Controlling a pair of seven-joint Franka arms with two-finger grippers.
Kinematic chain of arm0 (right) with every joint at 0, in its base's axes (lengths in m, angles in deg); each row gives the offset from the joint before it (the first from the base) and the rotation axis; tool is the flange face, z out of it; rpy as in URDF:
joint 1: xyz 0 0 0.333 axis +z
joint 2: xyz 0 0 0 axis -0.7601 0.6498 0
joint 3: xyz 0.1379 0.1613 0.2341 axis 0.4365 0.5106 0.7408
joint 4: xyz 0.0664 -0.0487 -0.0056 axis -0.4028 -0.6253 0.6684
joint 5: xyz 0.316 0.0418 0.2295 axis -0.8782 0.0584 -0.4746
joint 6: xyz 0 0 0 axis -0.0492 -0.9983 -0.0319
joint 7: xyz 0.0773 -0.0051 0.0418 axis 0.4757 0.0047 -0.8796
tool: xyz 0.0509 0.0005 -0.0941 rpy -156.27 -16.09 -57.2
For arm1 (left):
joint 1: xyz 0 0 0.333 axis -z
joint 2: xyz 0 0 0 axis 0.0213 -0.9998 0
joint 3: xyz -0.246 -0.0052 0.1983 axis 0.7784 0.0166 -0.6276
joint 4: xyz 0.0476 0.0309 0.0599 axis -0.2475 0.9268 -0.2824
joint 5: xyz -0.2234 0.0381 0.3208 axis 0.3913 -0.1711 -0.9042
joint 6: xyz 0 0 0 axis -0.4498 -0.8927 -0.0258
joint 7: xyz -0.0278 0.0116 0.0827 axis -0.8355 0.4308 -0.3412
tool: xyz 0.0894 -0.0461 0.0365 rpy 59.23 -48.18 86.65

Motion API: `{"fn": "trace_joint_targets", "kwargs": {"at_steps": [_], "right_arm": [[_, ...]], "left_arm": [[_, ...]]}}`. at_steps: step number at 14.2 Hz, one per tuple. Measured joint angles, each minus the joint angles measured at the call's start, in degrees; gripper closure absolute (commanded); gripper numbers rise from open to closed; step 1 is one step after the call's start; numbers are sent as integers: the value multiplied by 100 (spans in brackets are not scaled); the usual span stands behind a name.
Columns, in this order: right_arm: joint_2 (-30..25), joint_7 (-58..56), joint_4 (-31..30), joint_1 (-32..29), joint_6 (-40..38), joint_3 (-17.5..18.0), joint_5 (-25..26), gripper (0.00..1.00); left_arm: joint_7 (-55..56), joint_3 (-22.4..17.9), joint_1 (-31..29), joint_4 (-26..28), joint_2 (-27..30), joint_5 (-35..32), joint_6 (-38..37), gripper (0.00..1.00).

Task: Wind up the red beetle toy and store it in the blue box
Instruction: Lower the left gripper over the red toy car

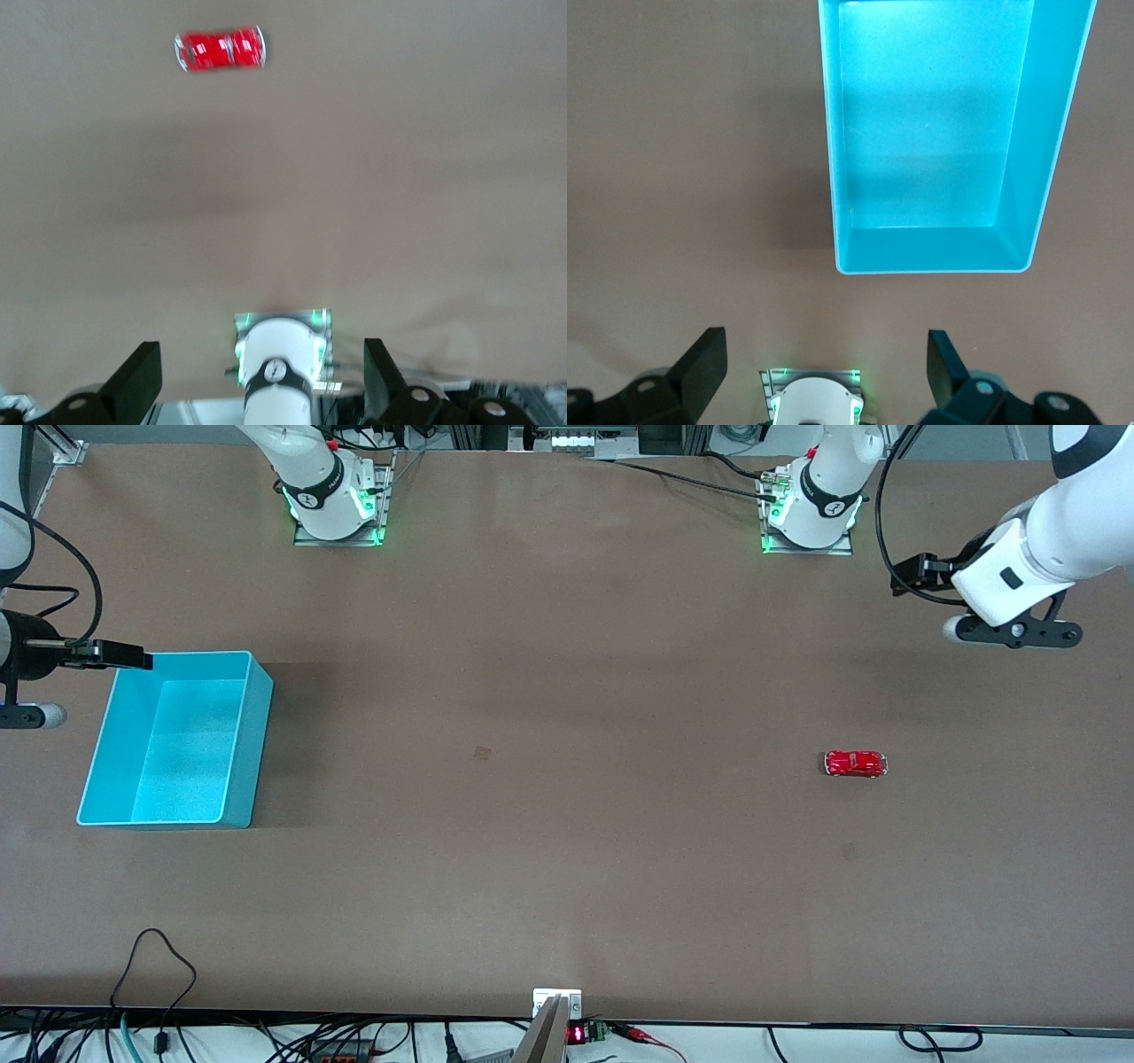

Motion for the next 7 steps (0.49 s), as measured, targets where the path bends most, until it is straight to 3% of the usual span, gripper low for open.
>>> {"fn": "trace_joint_targets", "kwargs": {"at_steps": [3,7], "right_arm": [[0,0,0,1,-68,0,0,0],[0,0,4,1,-74,1,-1,0]], "left_arm": [[-1169,5,1,17,-86,0,100,0],[-2922,-5,-20,510,-189,-49,1276,0]]}}
